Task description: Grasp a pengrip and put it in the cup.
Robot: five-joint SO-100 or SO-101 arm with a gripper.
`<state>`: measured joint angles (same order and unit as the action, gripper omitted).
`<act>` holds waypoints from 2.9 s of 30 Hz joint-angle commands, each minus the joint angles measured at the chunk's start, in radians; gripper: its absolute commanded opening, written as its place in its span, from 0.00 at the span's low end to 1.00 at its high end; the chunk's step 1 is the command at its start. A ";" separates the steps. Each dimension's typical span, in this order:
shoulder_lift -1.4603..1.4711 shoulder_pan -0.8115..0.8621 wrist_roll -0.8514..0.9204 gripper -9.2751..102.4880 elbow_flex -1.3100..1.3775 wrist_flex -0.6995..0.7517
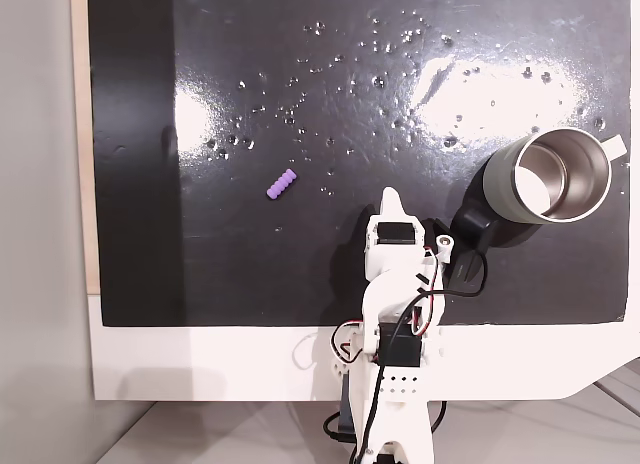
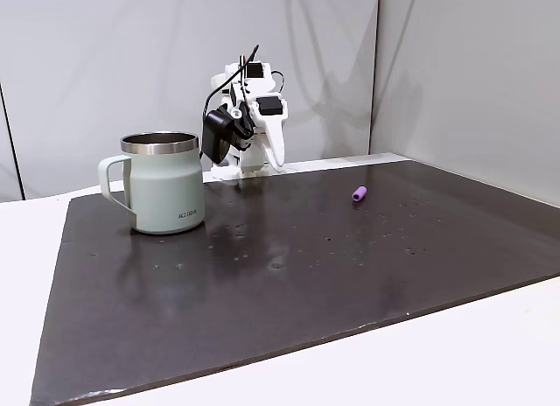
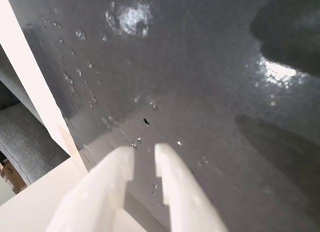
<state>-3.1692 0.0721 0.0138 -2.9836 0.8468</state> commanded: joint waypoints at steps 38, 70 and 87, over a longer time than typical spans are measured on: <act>1.111 -0.052 0.250 0.08 1.216 0.325; 1.847 -0.443 0.291 0.23 1.621 0.575; 1.835 -0.620 0.354 0.21 1.394 0.442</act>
<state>-1.3039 -0.5231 0.3620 -1.5723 1.3177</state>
